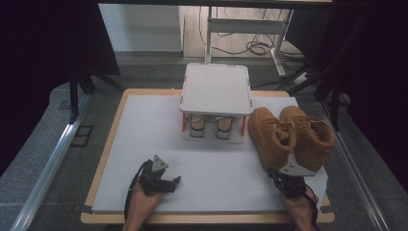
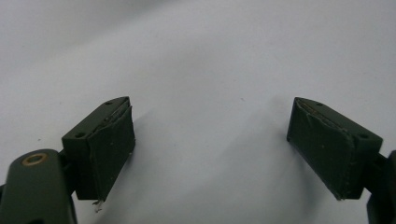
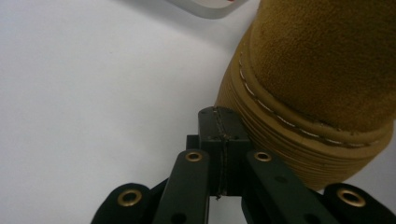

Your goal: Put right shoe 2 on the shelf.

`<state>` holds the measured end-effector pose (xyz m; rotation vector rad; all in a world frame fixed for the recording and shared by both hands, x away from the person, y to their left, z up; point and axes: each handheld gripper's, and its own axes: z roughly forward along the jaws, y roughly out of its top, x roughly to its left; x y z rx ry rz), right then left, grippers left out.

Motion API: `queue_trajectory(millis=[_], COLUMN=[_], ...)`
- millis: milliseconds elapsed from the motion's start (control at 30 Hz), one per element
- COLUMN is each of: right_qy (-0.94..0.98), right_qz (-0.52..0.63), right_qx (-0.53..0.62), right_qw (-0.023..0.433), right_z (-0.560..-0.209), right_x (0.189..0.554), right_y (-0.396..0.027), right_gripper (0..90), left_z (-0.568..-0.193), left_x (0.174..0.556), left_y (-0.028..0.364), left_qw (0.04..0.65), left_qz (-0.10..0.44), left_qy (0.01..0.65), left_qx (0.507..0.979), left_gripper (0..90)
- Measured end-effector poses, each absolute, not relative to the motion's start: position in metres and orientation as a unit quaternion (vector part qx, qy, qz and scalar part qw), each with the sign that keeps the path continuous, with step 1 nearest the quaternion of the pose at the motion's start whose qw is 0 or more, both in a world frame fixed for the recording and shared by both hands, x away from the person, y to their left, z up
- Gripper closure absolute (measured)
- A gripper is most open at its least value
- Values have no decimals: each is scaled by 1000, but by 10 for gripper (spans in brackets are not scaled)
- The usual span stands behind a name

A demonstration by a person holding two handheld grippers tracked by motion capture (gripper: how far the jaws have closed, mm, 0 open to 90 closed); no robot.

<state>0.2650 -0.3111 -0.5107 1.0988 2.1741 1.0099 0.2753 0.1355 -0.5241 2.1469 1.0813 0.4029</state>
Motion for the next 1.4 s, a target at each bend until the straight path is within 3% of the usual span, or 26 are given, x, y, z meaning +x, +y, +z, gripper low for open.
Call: queue_trajectory(millis=[433, 467, 733, 900, 1167, 1400], right_qy=[795, 796, 784, 766, 711, 688], right_qz=[379, 376, 405, 438, 483, 486], right_qx=[410, 409, 411, 417, 455, 464], right_qw=[239, 242, 230, 217, 231, 275], right_z=[-511, -511, -504, -498, -490, -483], right_x=[266, 264, 257, 251, 245, 244], right_y=[-331, -329, -328, -333, -350, -350], right_gripper=[893, 842, 683, 617, 486, 314], left_z=[-524, -524, -524, -524, -524, -524], left_x=[275, 275, 275, 275, 275, 275], left_y=[135, 135, 135, 135, 135, 135], left_qw=[345, 345, 345, 345, 345, 345], left_qz=[155, 155, 155, 155, 155, 155], left_qy=[416, 416, 416, 416, 416, 417], left_qx=[827, 827, 827, 827, 827, 827], left_gripper=[148, 148, 148, 148, 148, 148])
